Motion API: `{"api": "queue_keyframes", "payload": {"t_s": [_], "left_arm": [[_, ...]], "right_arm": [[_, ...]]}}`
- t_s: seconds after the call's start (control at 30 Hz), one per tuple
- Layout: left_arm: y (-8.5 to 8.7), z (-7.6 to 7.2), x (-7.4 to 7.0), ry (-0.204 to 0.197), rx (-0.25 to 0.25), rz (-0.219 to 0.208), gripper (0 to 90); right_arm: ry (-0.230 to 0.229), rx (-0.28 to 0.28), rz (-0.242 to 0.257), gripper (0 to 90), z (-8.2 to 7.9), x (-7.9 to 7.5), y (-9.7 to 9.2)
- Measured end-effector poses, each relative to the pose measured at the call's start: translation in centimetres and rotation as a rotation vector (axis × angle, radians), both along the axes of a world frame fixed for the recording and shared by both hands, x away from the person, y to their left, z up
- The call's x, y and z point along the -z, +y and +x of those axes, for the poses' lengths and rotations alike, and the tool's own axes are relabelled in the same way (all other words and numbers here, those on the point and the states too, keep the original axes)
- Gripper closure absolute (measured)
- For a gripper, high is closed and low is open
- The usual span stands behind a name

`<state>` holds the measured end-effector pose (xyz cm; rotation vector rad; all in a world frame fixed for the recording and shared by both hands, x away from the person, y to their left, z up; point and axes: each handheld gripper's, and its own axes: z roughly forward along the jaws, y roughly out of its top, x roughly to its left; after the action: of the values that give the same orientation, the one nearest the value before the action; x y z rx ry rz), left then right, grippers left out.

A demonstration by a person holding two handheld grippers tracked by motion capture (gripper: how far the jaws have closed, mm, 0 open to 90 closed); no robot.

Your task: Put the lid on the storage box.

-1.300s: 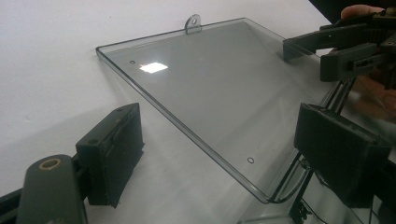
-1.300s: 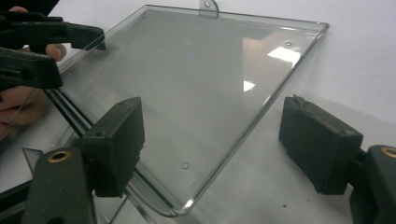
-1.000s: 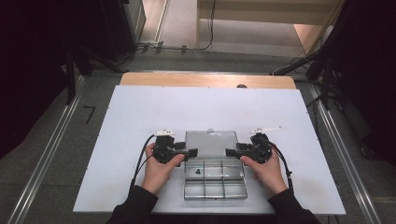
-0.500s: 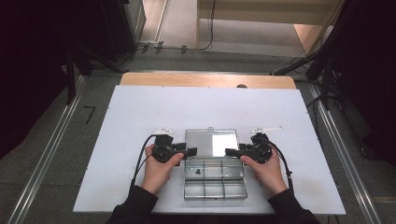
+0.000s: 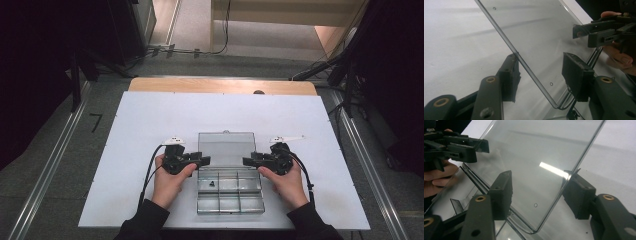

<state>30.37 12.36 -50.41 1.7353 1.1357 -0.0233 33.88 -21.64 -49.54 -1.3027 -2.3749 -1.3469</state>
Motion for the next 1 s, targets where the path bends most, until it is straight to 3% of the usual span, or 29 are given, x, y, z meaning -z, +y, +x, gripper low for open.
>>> {"api": "queue_keyframes", "payload": {"t_s": [0.5, 1.0], "left_arm": [[0.6, -0.4, -0.7, -0.063, -0.003, -0.027, 64.9], [1.0, -0.9, -1.7, -0.117, 0.033, -0.055, 74.9]], "right_arm": [[-0.083, -0.008, -0.011, 53.5, -0.6, -0.9, -0.3], [-0.155, -0.048, 0.042, 69.1, -1.2, -1.7, -1.4]]}}
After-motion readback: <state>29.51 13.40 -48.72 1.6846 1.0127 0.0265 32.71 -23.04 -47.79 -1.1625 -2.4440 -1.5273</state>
